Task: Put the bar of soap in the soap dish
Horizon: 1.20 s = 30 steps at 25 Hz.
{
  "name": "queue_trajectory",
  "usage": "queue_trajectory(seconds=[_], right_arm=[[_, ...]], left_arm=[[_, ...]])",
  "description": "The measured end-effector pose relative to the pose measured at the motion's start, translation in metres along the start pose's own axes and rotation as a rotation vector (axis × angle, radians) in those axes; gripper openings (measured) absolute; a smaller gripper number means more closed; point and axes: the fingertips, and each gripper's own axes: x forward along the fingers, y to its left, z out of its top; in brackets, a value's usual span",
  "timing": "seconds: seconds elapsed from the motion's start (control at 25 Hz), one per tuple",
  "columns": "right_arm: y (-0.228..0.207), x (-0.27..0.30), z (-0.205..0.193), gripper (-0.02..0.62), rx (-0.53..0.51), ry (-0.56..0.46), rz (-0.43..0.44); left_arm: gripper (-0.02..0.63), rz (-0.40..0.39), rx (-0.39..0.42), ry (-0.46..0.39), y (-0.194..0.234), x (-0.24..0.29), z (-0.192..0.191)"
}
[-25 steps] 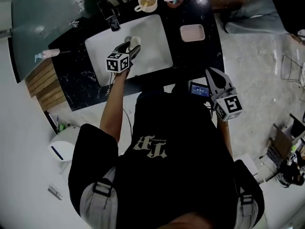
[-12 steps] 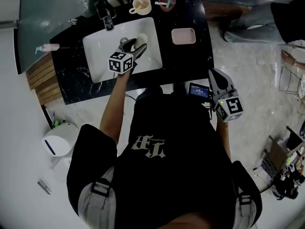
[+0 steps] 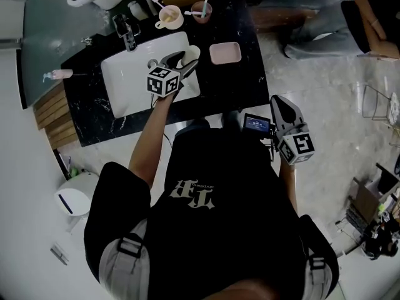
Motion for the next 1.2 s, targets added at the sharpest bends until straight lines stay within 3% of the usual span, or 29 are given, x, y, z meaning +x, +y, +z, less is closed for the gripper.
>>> queue_trajectory(seconds=[0.44, 0.8, 1.2], right_arm=[[-0.029, -0.039, -0.015, 0.008, 0.065, -0.015, -0.126], [-0.045, -0.067, -0.027, 0.008, 0.107, -0.029, -0.211], [-0.048, -0.083, -0.039, 0.008, 0.153, -0.025, -0.267]], left_arm=[[0.267, -0.116, 0.086, 0.031, -0.040, 0.062, 0.030], [0.267, -0.187, 0.187, 0.126, -0.066, 0.107, 0.022], [0.267, -0.224, 0.411, 0.306, -0.071, 0.140, -0.002]])
